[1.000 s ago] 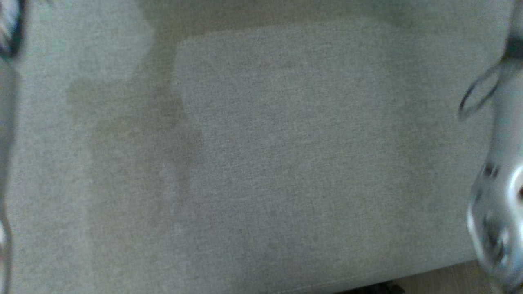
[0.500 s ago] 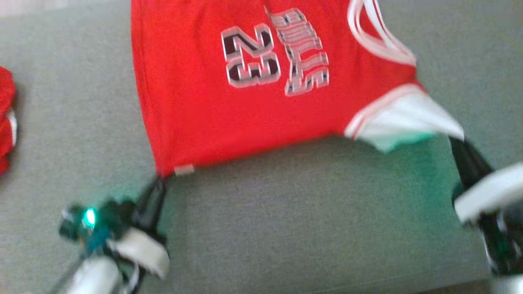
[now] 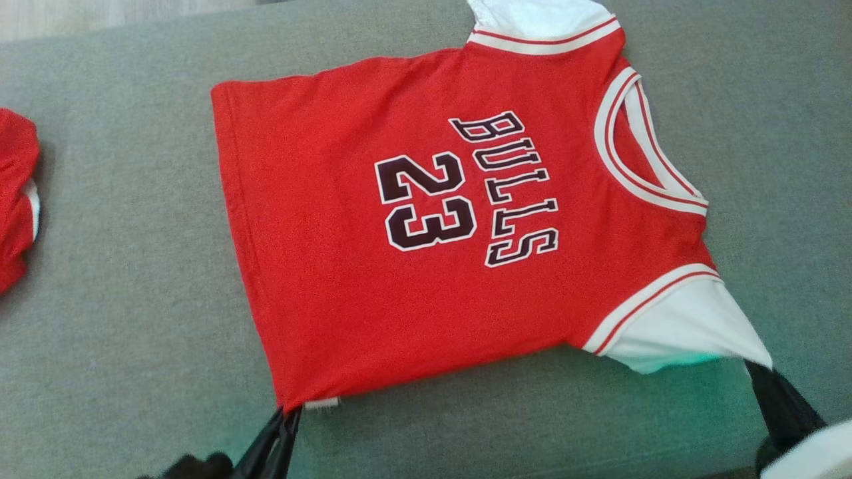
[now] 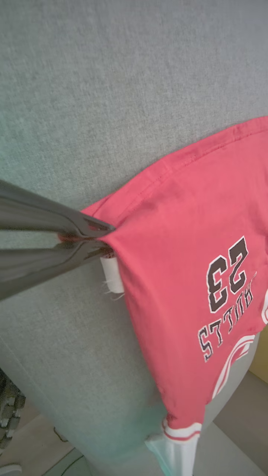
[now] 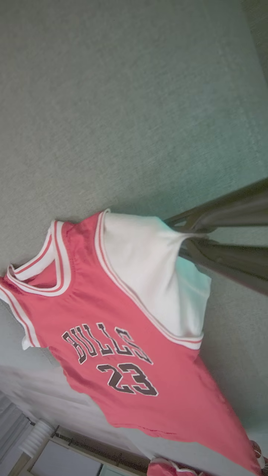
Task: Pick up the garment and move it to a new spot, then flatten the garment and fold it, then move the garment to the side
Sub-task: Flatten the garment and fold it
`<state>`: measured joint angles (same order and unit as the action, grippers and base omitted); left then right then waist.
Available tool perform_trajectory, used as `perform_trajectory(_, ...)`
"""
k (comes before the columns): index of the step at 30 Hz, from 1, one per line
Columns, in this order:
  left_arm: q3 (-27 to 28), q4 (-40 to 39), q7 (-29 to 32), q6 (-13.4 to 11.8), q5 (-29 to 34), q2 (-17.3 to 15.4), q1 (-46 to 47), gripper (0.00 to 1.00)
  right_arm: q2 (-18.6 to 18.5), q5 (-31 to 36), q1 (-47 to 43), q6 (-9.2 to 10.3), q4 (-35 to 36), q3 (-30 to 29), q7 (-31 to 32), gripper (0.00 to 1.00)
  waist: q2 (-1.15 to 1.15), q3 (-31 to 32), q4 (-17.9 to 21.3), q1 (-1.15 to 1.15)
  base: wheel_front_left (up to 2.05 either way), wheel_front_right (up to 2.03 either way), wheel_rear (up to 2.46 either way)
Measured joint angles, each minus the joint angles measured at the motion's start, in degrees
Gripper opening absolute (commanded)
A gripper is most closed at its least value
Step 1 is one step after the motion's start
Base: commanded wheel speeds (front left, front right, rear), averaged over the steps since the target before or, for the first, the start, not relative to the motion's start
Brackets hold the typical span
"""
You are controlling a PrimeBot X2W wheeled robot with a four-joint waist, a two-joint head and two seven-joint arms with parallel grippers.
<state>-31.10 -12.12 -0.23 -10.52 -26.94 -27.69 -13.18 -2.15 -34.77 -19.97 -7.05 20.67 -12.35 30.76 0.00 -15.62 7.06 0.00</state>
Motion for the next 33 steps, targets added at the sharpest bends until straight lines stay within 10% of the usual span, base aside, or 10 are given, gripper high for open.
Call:
perform_trajectory(26, 5.28, 1.24, 21.27, 7.55, -18.41, -2.56, 22.48, 0.0, -2.92, 8.62, 40.86, 0.0, -17.11, 5.57, 11.58, 0.0, 0.0, -7.12, -2.19, 0.02, 0.0, 0.0, 0.0)
perform_trajectory(28, 5.22, 2.33, 21.38, 7.49, -18.41, -2.34, 23.61, 0.32, -3.08, 9.24, 42.03, 0.0, -18.66, 6.23, 11.0, 0.0, 0.0, -7.51, -2.35, 0.02, 0.0, 0.0, 0.0)
perform_trajectory(29, 5.24, 2.87, 21.39, 7.36, -18.4, -2.26, 24.07, 0.61, -3.2, 9.61, 42.35, 0.0, -19.15, 6.49, 10.42, 0.65, 0.0, -7.61, -2.44, 0.02, 0.0, 0.0, 0.0)
perform_trajectory(30, 5.27, 3.36, 21.39, 7.01, -18.39, -2.22, 24.53, 1.0, -3.33, 10.02, 42.56, 0.0, -19.59, 6.6, 9.7, 1.0, 0.0, -7.65, -2.49, 0.02, 0.0, 0.0, 0.0)
perform_trajectory(33, 5.48, 4.63, 21.73, 6.39, -18.38, -2.2, 25.12, 1.0, -3.75, 11.13, 42.81, 0.0, -20.23, 6.7, 7.27, 1.0, 0.0, -7.42, -2.48, 0.02, 0.0, 0.0, 0.0)
